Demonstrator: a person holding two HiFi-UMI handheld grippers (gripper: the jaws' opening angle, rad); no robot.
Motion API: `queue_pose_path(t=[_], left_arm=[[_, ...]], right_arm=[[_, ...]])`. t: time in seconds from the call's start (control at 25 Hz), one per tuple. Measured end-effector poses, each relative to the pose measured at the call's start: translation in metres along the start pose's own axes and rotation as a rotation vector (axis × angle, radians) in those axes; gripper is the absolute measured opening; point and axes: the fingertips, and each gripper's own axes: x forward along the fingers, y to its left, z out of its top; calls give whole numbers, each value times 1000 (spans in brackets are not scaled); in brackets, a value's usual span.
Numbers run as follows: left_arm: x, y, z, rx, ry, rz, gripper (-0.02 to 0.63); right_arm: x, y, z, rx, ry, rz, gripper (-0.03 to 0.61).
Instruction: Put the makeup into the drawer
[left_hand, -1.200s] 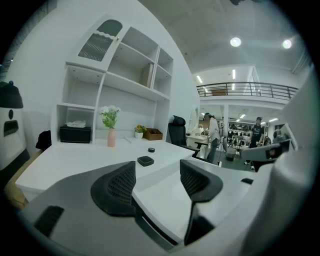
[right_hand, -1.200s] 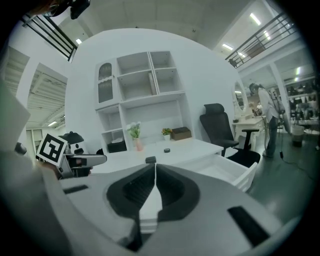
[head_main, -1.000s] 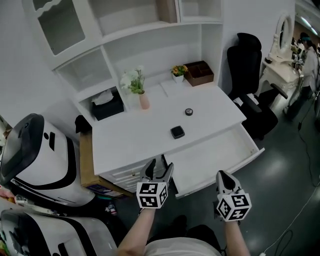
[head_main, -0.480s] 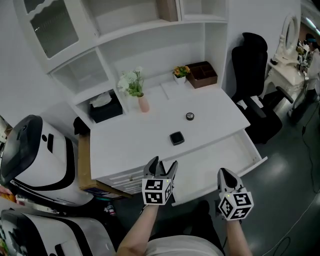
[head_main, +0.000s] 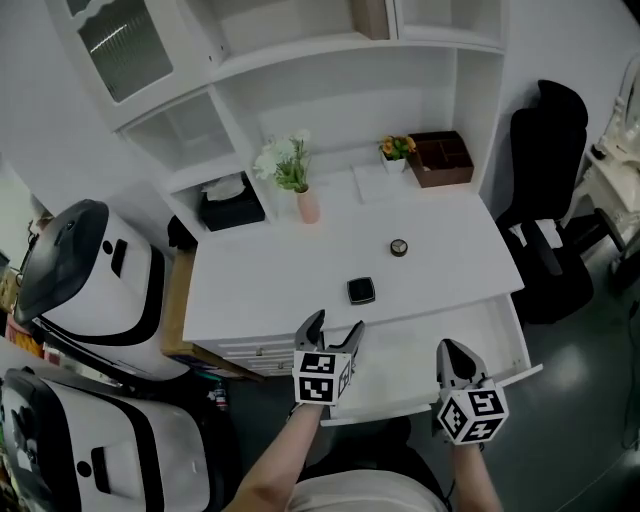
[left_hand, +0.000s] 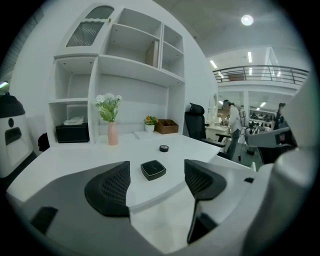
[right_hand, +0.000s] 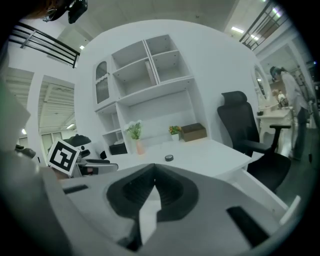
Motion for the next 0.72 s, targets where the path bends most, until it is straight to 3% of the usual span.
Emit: queue_pose_path(t=[0.32, 0.72], left_arm=[[26, -5, -7, -69, 42, 105, 341], [62, -5, -21, -107, 98, 207, 354]], right_arm=[[33, -18, 7, -15, 43, 129, 2], [62, -42, -3, -17, 118, 215, 2]])
